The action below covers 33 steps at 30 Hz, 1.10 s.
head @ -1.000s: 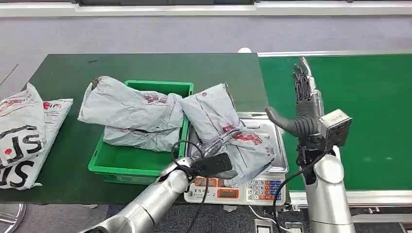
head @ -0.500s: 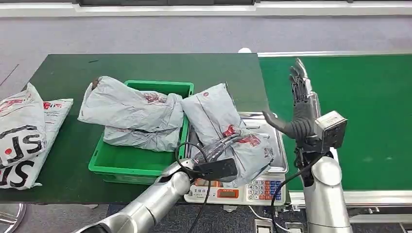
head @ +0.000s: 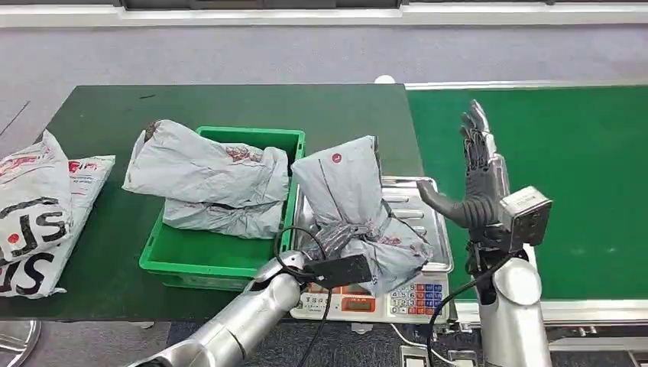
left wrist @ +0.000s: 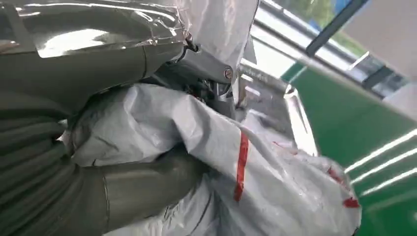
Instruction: Moved the parcel from conveyor to table for the left to box.
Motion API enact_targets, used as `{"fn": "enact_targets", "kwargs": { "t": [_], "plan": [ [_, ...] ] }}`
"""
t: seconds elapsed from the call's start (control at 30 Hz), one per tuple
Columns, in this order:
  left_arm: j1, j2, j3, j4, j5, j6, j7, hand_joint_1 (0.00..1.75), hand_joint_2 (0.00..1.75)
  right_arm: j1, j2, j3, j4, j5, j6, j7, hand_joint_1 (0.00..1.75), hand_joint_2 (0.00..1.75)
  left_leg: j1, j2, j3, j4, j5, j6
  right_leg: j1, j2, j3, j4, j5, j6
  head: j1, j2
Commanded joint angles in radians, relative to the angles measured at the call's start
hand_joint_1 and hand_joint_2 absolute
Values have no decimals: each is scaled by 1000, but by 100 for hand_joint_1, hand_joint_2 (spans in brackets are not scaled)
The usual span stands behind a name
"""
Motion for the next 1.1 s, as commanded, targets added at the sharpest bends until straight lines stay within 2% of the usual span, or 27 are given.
{"fn": "enact_targets", "kwargs": {
  "t": [0.03, 0.43, 0.53, 0.6, 0.63, 0.67, 0.7, 0.73, 0.9, 0.93, 0.97, 1.1],
  "plan": [
    [19, 40, 84, -55, 24, 19, -21, 175, 175, -18, 19, -43, 25, 3, 8, -2, 0, 175, 1, 4, 4, -2, -1, -1, 1, 3, 3, -2, 0, -2, 0, 0],
    [19, 40, 84, -55, 24, 19, -21, 175, 175, -18, 19, -43, 25, 3, 8, -2, 0, 175, 1, 3, 3, -2, -1, 0, 1, 2, 3, -2, 0, -1, 0, 0],
    [68, 34, 150, -180, 78, 227, -172, 175, 175, -19, 19, -42, 21, 1, 9, -5, 0, 175, 0, 3, 4, -3, -1, -1, 1, 2, 3, -3, 0, -2, 0, 0],
    [122, 47, 185, -347, 195, 296, -267, 175, 175, -29, 13, -32, 24, -9, 7, -6, 0, 175, 1, 4, 4, -2, -1, -1, 1, 3, 3, -3, 0, -2, 0, 0],
    [147, 53, 193, -427, 244, 383, -344, 175, 175, -40, 9, -26, 33, -19, 4, -4, 0, 175, 0, 5, 1, 0, -1, 0, 1, 4, -1, 0, 0, -1, 0, 0],
    [171, 70, 178, -520, 279, 445, -379, 175, 175, -60, 2, -17, 50, -31, -1, -2, 0, 175, 0, 6, 3, -1, -2, -1, 1, 5, 1, -1, 0, -2, 0, 0],
    [184, 108, 113, -611, 298, 579, -379, 175, 175, -71, -1, -11, 61, -39, -5, 0, 0, 175, 0, 5, 1, 0, -1, 0, 1, 5, -1, 0, 0, -1, 0, 0],
    [185, 142, 57, -674, 336, 645, -379, 175, 175, -88, -7, -5, 78, -46, -11, 1, 0, 175, 0, 7, 2, -1, -2, -1, 1, 7, -1, 0, 0, -2, 0, 0],
    [244, 127, 84, -940, 313, 647, -379, 175, 175, -135, -34, 13, 142, -73, -40, -10, 0, 175, 1, 7, 2, -1, -2, -1, 2, 6, 0, -1, 0, -2, 0, 0],
    [258, 110, 105, -1051, 309, 647, -379, 175, 175, -142, -39, 20, 154, -78, -43, -13, 0, 175, 1, 5, 1, -1, -1, 0, 2, 4, 0, -1, 0, -1, 0, 0],
    [271, 121, 91, -1091, 353, 647, -379, 175, 175, -150, -43, 25, 169, -82, -46, -16, 0, 175, 1, 4, 0, 0, -1, 0, 1, 3, -1, 0, 0, -1, 0, 0],
    [278, 144, 91, -1083, 410, 647, -379, 175, 175, -144, -53, 33, 184, -87, -58, -27, 0, 175, 1, 5, 2, -1, -1, 0, 1, 4, 1, -2, 0, -1, 0, 0]
  ]
}}
